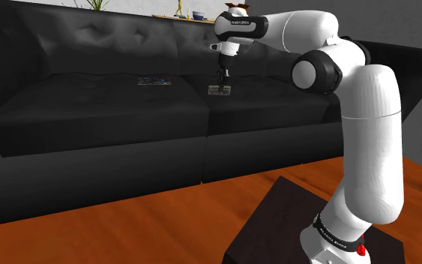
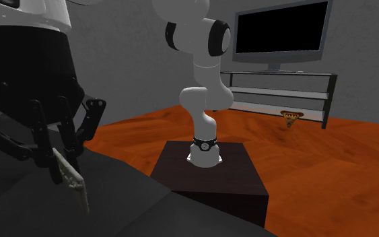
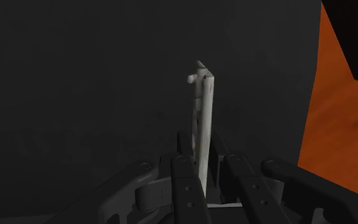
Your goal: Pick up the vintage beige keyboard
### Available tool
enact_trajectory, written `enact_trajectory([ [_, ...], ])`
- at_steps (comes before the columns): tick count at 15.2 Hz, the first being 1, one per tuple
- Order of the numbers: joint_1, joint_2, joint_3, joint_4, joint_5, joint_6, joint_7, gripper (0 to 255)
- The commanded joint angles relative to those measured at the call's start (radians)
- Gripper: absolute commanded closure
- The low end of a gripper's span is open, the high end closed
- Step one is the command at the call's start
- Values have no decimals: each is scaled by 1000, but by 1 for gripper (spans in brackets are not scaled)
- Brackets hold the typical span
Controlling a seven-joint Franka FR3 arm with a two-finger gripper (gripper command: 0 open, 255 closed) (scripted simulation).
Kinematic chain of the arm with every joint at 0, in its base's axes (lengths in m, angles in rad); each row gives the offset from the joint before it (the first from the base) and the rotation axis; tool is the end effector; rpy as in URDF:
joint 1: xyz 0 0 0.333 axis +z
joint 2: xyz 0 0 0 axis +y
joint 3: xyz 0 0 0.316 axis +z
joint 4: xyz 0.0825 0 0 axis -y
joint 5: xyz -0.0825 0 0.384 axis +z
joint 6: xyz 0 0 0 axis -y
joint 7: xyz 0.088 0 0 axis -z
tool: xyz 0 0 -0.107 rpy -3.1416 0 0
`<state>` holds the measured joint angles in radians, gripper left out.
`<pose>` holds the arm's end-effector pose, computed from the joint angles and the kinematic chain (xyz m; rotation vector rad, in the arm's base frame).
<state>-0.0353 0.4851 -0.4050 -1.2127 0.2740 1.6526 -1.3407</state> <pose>0.6592 -0.2103 0.5154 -2.7579 -1.3632 -0.0948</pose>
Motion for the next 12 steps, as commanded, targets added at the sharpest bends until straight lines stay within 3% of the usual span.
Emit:
enact_trajectory([
  [1,-6,8,0,33,1,-30,4,255],
  [10,-46,59,4,240,17,-184,21,255],
  [12,-47,60,4,245,18,-187,21,255],
])
